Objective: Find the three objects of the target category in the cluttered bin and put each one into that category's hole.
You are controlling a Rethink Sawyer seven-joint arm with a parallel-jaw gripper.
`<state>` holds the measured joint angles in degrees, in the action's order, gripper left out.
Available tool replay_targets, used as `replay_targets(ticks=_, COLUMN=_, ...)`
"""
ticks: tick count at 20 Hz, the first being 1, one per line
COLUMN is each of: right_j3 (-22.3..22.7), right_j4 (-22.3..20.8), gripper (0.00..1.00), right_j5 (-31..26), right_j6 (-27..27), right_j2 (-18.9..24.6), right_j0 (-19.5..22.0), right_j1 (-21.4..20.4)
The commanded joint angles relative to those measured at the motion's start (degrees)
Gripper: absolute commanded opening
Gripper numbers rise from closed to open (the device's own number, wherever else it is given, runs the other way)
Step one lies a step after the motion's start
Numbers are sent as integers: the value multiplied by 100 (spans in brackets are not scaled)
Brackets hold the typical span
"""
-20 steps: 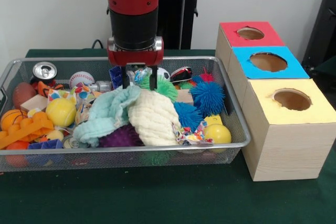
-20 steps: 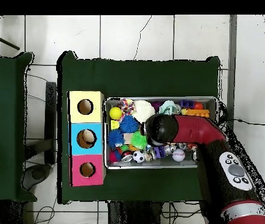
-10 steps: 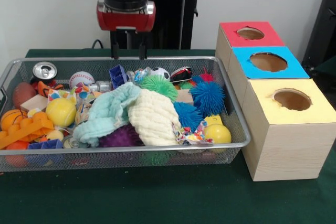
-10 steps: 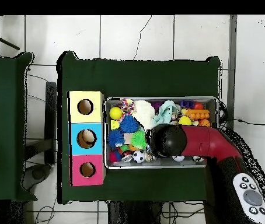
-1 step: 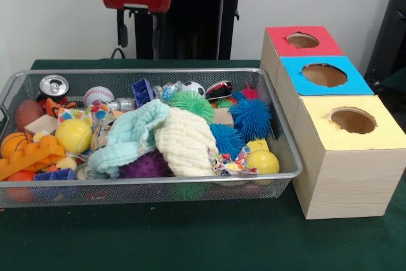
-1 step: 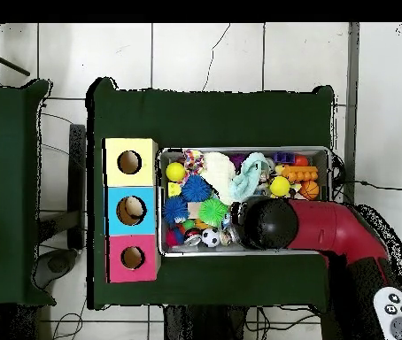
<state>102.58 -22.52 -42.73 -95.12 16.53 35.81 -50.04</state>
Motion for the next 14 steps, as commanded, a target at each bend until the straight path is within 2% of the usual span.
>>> replay_targets(ticks=1, right_j3=684, right_j4=-5, gripper=100, right_j5=-268, right_j6=618, right_j2=441, right_j0=102, right_j1=38)
replay_targets(ticks=7, right_j3=876, right_j4=-53, gripper=100, right_j5=93, right_j6=275, right_j2=395, right_j0=-6, right_j1=114)
replay_targets(ticks=11, right_j3=1071, right_j4=-85, gripper=100, right_j5=401, right_j6=16, right_j2=324, right_j0=-105, right_j1=-16)
replay_targets(ticks=14, right_j3=1071, right_j4=-56, gripper=100, right_j5=423, right_j6=-150, right_j2=289, right_j0=-248, right_j1=-45)
